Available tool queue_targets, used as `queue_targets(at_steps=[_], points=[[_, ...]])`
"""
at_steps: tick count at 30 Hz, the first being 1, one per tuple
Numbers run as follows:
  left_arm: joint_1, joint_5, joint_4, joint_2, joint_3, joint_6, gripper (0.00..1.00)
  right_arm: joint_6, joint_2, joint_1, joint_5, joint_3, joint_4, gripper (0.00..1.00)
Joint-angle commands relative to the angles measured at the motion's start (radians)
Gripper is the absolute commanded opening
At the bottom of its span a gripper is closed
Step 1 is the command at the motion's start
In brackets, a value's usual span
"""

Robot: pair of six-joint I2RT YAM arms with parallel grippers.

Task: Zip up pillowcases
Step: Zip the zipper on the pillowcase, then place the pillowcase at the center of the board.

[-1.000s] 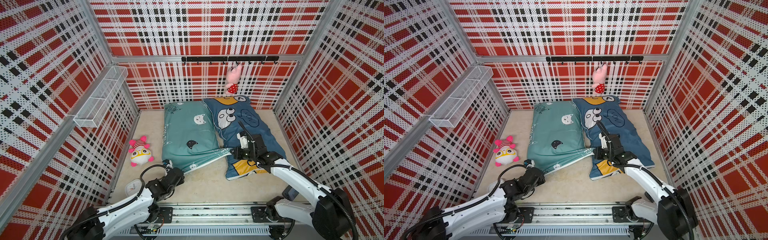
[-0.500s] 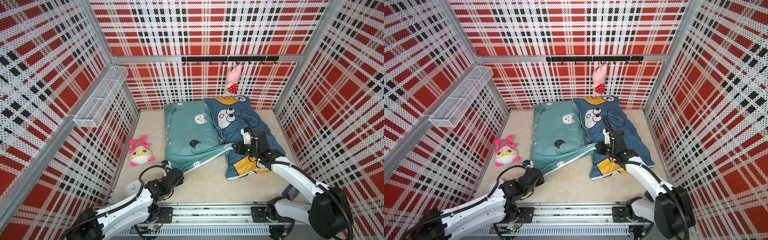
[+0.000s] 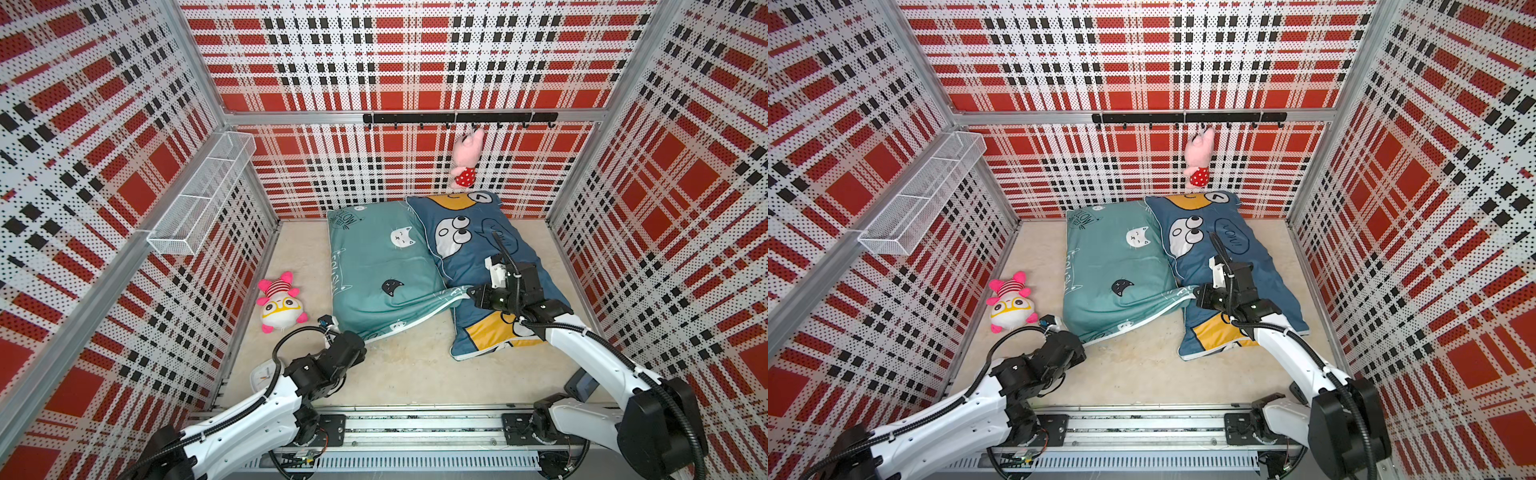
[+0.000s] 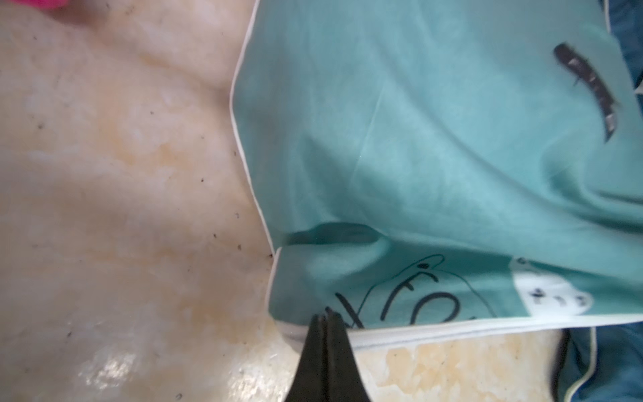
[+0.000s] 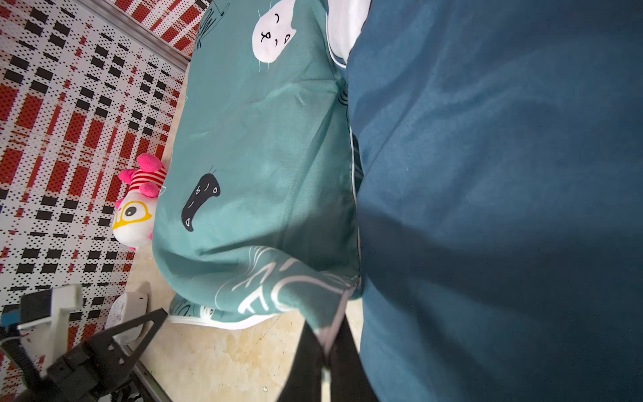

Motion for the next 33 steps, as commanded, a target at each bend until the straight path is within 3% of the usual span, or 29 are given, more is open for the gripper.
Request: queue_targets(at_steps=[1,4,5,9,11,12,18,21,26,30,33], points=[[0.039,-0.044,-0.021,-0.014,0.068,0.053,0.08,-0.036,-0.06,0.052,-0.012,-0.024,-0.07,0.0],[0.083,-0.044,0.009,-0.024,0.102,0.111,0.16,-0.034,-0.083,0.116,-0.006,-0.026,-0.136,0.0],[0.097,-0.047,0.019,-0.027,0.113,0.132,0.2,-0.044,-0.094,0.137,0.009,-0.015,-0.173,0.06],[0.169,-0.042,0.039,-0.024,0.161,0.215,0.4,-0.097,-0.164,0.144,0.128,0.06,-0.31,0.7],[0.197,-0.048,0.057,-0.016,0.185,0.261,0.49,-0.142,-0.173,0.097,0.17,0.116,-0.374,0.93],[0.211,-0.06,0.076,-0.009,0.195,0.285,0.52,-0.168,-0.17,0.053,0.181,0.143,-0.387,1.0],[0.322,-0.054,0.254,0.078,0.195,0.412,0.66,-0.281,-0.038,-0.351,0.149,0.275,-0.297,1.0],[0.352,-0.053,0.326,0.095,0.189,0.433,0.69,-0.317,0.096,-0.491,0.076,0.33,-0.232,1.0],[0.391,0.0,0.413,0.105,0.165,0.453,0.71,-0.317,0.301,-0.593,-0.004,0.388,-0.123,1.0],[0.405,0.006,0.429,0.151,0.176,0.488,0.73,-0.301,0.491,-0.59,-0.118,0.475,-0.105,1.0],[0.441,0.003,0.407,0.173,0.202,0.526,0.73,-0.254,0.541,-0.573,-0.178,0.442,0.003,1.0]])
